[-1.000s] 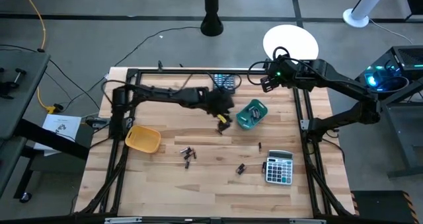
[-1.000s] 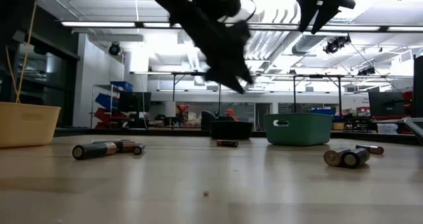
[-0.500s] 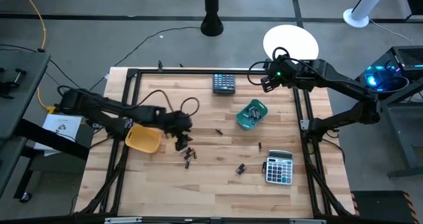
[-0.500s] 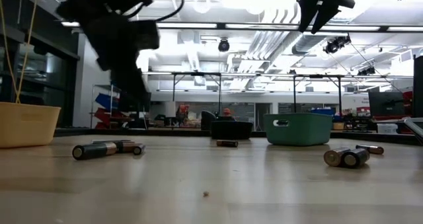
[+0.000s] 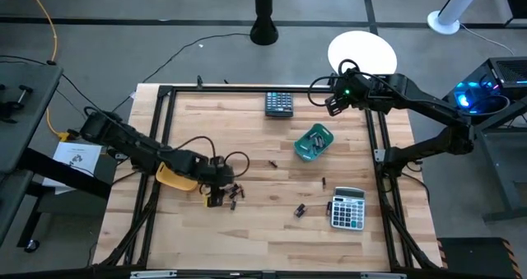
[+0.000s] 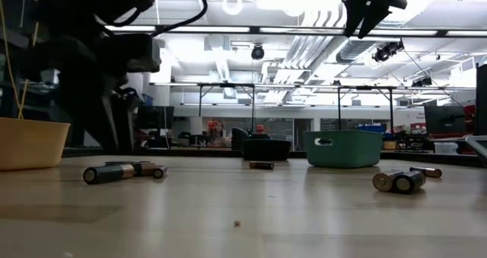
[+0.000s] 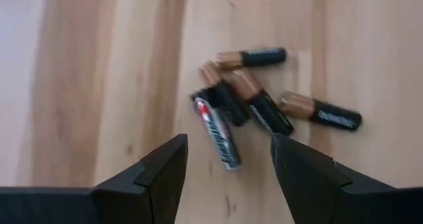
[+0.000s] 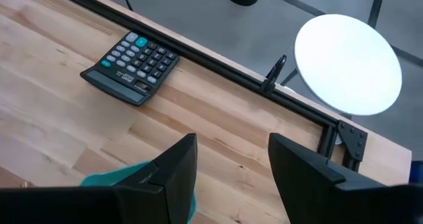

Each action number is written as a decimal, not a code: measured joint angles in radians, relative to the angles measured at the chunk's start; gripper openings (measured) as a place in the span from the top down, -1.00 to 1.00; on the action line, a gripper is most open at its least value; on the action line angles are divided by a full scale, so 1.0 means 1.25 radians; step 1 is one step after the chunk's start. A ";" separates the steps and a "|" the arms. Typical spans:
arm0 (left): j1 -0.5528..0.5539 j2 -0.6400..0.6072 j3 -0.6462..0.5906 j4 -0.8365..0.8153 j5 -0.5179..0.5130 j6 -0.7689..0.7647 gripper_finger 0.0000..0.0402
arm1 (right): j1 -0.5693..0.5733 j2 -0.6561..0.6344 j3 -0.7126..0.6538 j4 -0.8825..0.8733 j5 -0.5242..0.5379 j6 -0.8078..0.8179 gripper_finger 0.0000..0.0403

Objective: Sort batteries
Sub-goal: Put the silver battery into the green bin

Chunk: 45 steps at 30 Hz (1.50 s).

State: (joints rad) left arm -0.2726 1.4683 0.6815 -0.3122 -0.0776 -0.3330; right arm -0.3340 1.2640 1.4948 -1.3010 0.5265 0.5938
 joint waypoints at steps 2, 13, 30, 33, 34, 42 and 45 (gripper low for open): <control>-0.002 0.006 0.000 0.000 -0.016 -0.027 -0.04 | 0.000 0.000 0.000 0.000 0.009 0.000 0.10; -0.004 0.122 0.005 0.036 -0.031 -0.099 -0.02 | 0.000 0.000 0.000 0.000 0.018 -0.026 0.10; 0.162 -0.051 0.052 -0.015 -0.101 -0.095 0.84 | 0.000 0.000 0.000 -0.003 0.019 -0.028 0.10; 0.225 -0.038 0.091 0.137 -0.086 -0.011 0.85 | 0.000 0.000 0.000 -0.002 0.019 -0.023 0.10; 0.249 -0.022 0.108 0.206 -0.063 0.005 0.85 | 0.000 0.000 0.000 0.001 0.021 -0.020 0.10; 0.345 0.279 0.366 0.379 0.106 0.032 0.85 | 0.000 0.000 0.000 0.037 0.026 -0.015 0.10; 0.344 0.405 0.495 0.377 0.169 0.057 0.84 | 0.000 0.000 0.000 0.039 0.042 -0.014 0.10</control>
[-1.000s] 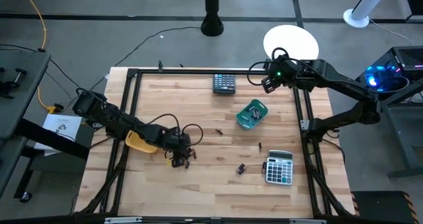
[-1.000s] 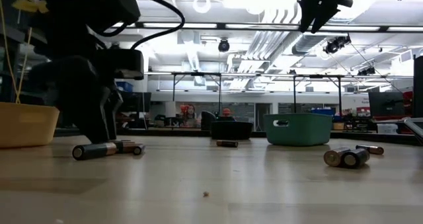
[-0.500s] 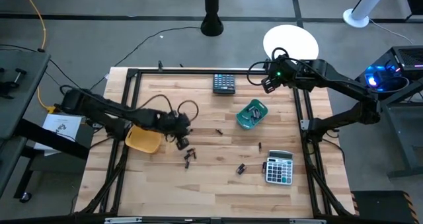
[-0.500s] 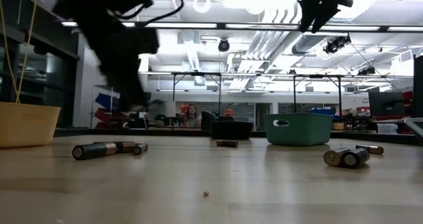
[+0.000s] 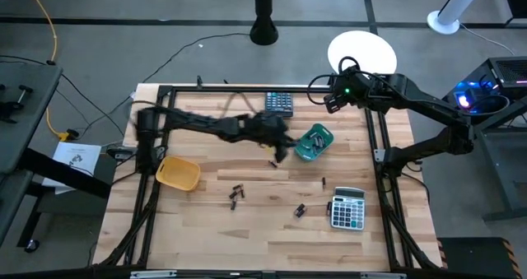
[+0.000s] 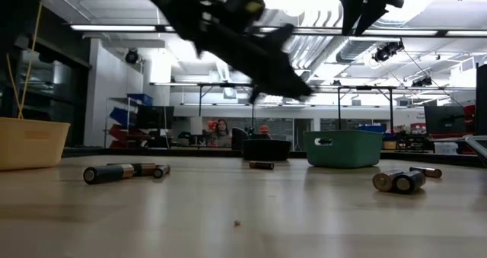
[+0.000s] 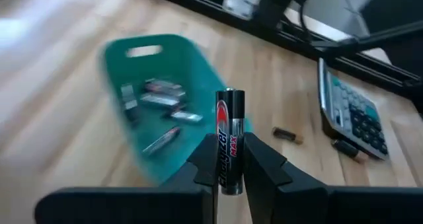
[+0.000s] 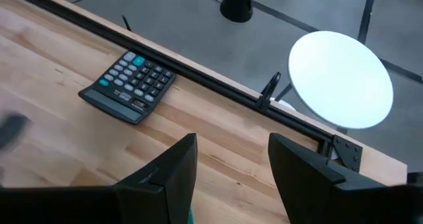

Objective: Sort batteries
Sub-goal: Put the silver battery into the green bin, then put the black battery into the yellow bin

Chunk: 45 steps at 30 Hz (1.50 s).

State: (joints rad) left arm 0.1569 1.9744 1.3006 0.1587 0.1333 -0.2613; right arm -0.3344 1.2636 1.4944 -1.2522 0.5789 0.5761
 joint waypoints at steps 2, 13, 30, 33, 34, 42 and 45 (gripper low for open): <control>-0.001 0.065 0.085 -0.006 0.016 -0.001 0.75 | 0.000 0.000 0.000 0.000 0.006 0.007 0.10; 0.027 0.113 0.245 -0.274 0.034 0.022 0.12 | -0.001 0.000 0.000 0.000 0.011 0.011 0.10; -0.048 -0.447 -0.350 -0.234 -0.104 -0.166 0.00 | 0.153 0.001 -0.391 0.260 -0.669 -0.009 0.10; -0.089 -0.528 -0.420 -0.236 -0.183 -0.228 -0.01 | 0.234 0.002 -0.475 0.266 -0.714 0.147 0.10; -0.101 -0.549 -0.436 -0.239 -0.209 -0.243 -0.01 | 0.266 0.001 -0.496 0.272 -0.709 0.205 0.10; -0.127 -0.602 -0.470 -0.240 -0.275 -0.169 -0.01 | 0.406 0.023 -0.580 0.416 -0.560 0.620 0.10; -0.126 -0.608 -0.470 -0.239 -0.228 -0.114 -0.01 | 0.420 0.071 -0.579 0.407 -0.526 0.670 0.10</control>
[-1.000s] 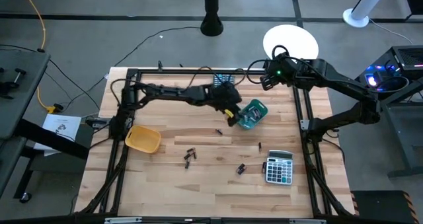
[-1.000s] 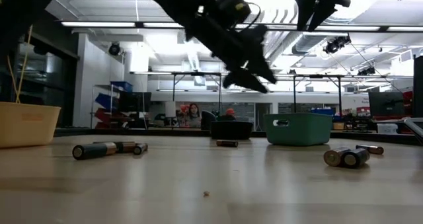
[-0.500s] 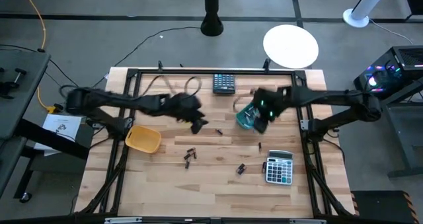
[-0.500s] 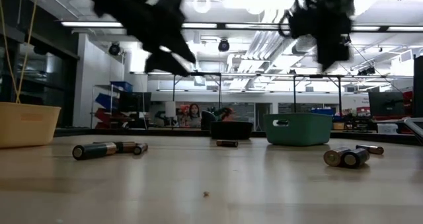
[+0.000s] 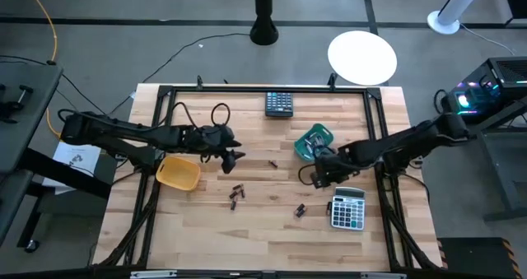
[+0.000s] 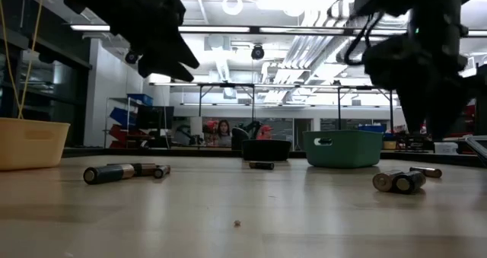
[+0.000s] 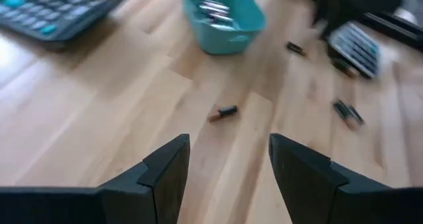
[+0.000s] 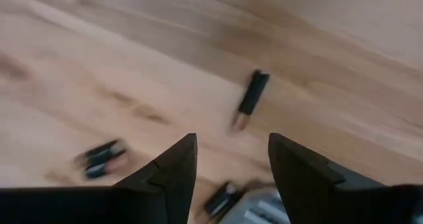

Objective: Sort batteries
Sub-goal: Put the black battery into the yellow bin

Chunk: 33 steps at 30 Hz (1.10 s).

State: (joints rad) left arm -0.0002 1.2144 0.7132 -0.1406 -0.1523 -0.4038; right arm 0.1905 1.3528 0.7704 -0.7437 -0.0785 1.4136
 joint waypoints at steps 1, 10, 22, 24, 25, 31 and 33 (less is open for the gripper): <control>0.000 -0.004 0.000 -0.003 0.023 0.015 -0.01 | 0.001 0.021 0.000 0.001 0.003 0.002 0.10; -0.025 -0.107 0.000 -0.065 0.148 0.060 -0.01 | -0.006 0.203 0.007 0.069 0.015 0.036 0.11; -0.130 -0.310 0.001 -0.496 -0.083 -0.344 0.02 | -0.019 0.246 0.213 0.039 0.084 -0.173 0.89; -0.147 -0.299 0.000 -0.624 -0.071 -0.483 0.08 | -0.033 0.247 0.255 0.026 0.112 -0.230 0.94; -0.158 -0.283 -0.001 -0.679 -0.052 -0.536 0.12 | -0.042 0.248 0.277 0.031 0.120 -0.259 0.96; -0.225 -0.173 -0.036 -0.793 0.022 -0.685 0.62 | -0.106 0.247 0.364 0.012 0.132 -0.442 0.98; -0.232 -0.127 -0.035 -0.783 0.010 -0.700 0.87 | -0.124 0.247 0.380 -0.007 0.131 -0.484 0.98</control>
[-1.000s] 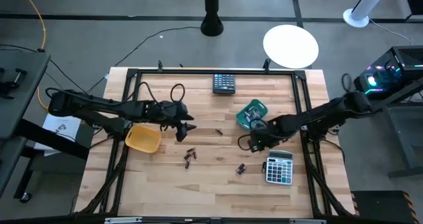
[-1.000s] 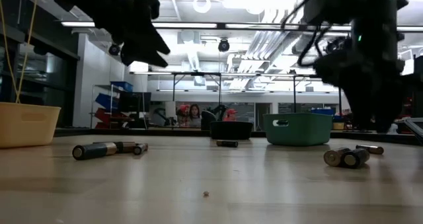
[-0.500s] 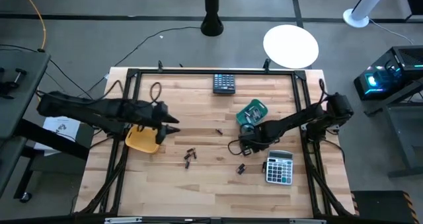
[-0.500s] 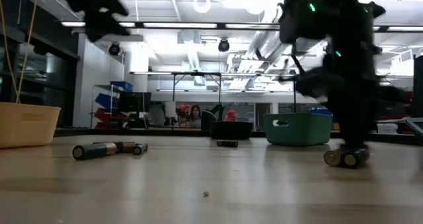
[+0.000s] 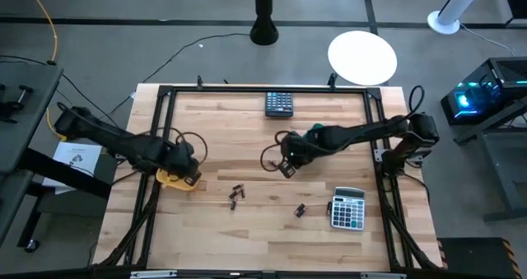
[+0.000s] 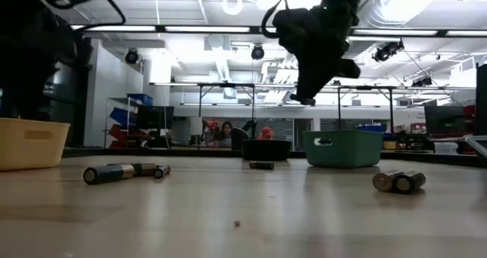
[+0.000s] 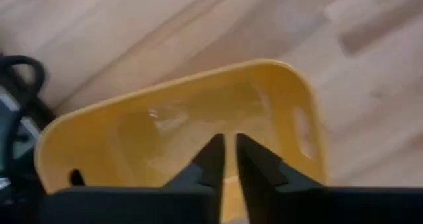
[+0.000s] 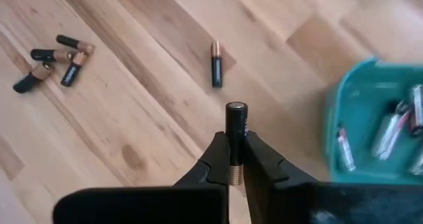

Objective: Sort batteries
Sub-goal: Put the black battery into the yellow bin

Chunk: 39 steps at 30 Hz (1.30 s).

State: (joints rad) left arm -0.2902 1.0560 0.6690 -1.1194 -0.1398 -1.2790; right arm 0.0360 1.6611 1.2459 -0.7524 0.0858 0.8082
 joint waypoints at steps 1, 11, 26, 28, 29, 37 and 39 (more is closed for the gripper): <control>0.001 0.023 0.000 -0.002 -0.012 -0.011 0.93 | -0.006 0.000 0.004 -0.008 0.000 -0.017 0.98; 0.116 0.236 0.000 0.328 -0.042 0.154 1.00 | -0.010 -0.027 0.009 -0.104 0.022 -0.060 0.99; 0.205 0.544 0.296 0.658 0.134 0.660 1.00 | 0.045 -0.178 0.010 -0.221 0.157 0.104 1.00; 0.189 0.551 0.340 0.612 0.175 0.728 1.00 | 0.045 -0.179 0.010 -0.215 0.160 0.107 1.00; 0.181 0.548 0.358 0.577 0.171 0.746 1.00 | 0.045 -0.179 0.010 -0.211 0.158 0.107 1.00; 0.166 0.358 0.363 0.282 -0.143 0.682 1.00 | 0.042 -0.113 0.010 0.048 0.086 0.039 1.00; 0.166 0.281 0.338 0.276 -0.196 0.649 1.00 | 0.038 -0.072 0.010 0.143 0.035 0.019 1.00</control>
State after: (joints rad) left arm -0.0826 1.4075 1.0912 -0.7742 -0.3847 -0.4677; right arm 0.0837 1.5714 1.2583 -0.5734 0.1296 0.8316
